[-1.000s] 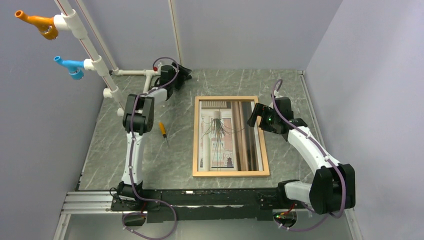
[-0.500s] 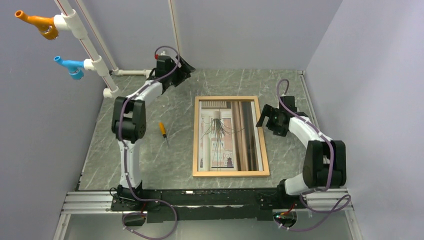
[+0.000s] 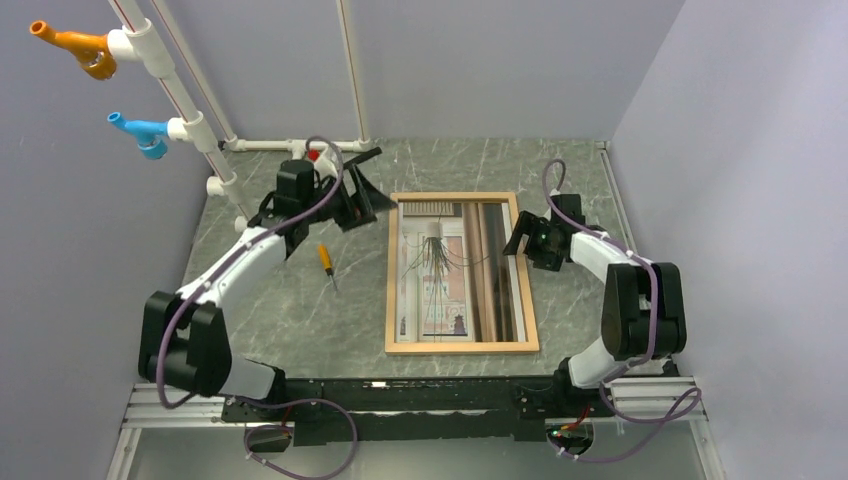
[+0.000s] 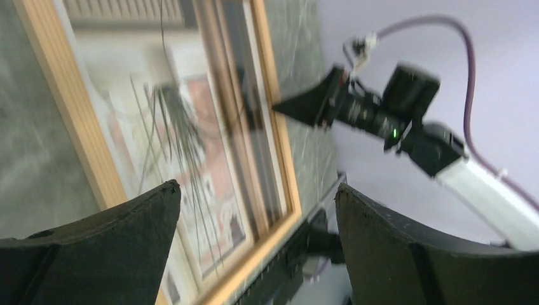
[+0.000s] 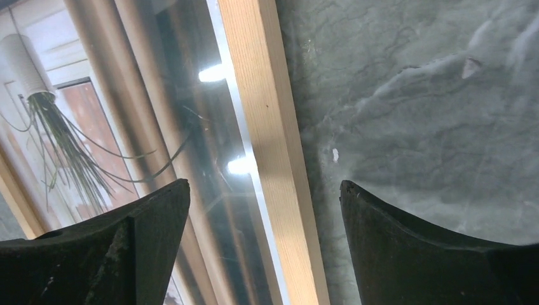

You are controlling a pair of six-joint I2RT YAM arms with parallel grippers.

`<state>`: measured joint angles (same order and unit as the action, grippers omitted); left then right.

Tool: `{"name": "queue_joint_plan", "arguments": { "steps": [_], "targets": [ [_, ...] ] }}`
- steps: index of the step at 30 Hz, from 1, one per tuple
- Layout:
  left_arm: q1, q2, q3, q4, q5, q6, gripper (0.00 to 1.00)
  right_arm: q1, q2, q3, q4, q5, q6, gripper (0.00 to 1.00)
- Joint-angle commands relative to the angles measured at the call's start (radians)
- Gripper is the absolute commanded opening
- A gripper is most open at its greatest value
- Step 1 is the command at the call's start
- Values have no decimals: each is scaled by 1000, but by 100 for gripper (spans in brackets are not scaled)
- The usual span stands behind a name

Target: Take the photo out of the frame

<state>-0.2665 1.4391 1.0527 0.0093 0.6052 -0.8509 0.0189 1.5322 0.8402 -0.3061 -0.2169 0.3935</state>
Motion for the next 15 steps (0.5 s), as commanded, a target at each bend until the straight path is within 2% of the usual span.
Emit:
{"name": "queue_joint_plan", "arguments": {
  "steps": [1, 5, 8, 15],
  "targets": [
    [-13, -190, -105, -143, 80, 121, 93, 26, 69, -1, 87, -44, -34, 86],
    [-13, -369, -157, -322, 12, 211, 93, 107, 85, 0, 111, -24, -34, 80],
    [-13, -469, -197, -392, -21, 241, 93, 183, 84, 0, 130, 15, 3, 77],
    [-13, -585, -231, -481, -59, 265, 94, 328, 125, 46, 170, 66, 110, 73]
  ]
}}
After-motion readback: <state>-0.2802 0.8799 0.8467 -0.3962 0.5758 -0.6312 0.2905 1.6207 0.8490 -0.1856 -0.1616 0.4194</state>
